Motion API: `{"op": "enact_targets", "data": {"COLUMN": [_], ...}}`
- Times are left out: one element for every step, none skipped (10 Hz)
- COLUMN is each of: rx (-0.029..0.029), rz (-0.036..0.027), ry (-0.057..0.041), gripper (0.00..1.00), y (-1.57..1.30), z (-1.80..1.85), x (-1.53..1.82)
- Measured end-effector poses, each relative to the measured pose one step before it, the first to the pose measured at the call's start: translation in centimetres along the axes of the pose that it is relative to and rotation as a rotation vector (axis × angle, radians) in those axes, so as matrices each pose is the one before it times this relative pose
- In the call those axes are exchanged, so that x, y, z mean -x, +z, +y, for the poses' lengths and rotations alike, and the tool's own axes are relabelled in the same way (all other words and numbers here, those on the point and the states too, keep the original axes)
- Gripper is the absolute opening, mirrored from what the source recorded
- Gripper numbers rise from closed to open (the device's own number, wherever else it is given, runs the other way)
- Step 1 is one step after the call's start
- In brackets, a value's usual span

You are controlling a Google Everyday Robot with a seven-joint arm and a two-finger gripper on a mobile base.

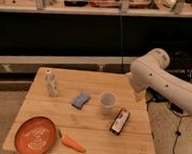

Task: Pick up the ceramic cup

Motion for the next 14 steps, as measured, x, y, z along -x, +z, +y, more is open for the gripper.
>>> {"op": "enact_targets", "data": {"rx": [-0.00304, -0.00122, -0.00201, -0.00455, -0.00400, -0.00216, -0.00109, -0.00208, -0.00154, -0.00086, -0.00328, -0.00039, -0.00092, -0.00098], "rz": [-0.00551, -0.00326, -0.00540, -0.00783, -0.00943, -0.00574, -0.00765, -0.01116, -0.00915, -0.00240, -0.02870, -0.01108, -0.00886, -0.00214], "ry": [-0.02096, -0.02103, -0.02864, -0.02744, -0.03506, -0.01290, -0.01035, -0.02893, -0.01853, -0.00570, -0.05182, -0.02124, -0.01501, -0.00284], "gripper": [0.80, 0.80, 0.80, 0.80, 0.80, 0.80, 0.80, 0.80, 0.80, 0.80, 0.80, 0.80, 0.80, 0.80], "y": [0.099, 0.042, 0.090, 0.128, 0.228, 0.103, 0.161, 0.211, 0.159, 0.043, 0.582, 0.276, 0.205, 0.011], "z": [-0.168, -0.101, -0.351, -0.380, -0.485, -0.170, 0.052, -0.117, -0.201, -0.075, -0.325, -0.100, -0.200, -0.046], "x": [0.241, 0.236, 0.604, 0.736, 0.897, 0.268, -0.030, 0.309, 0.394, 0.096, 0.616, 0.185, 0.207, 0.016]}}
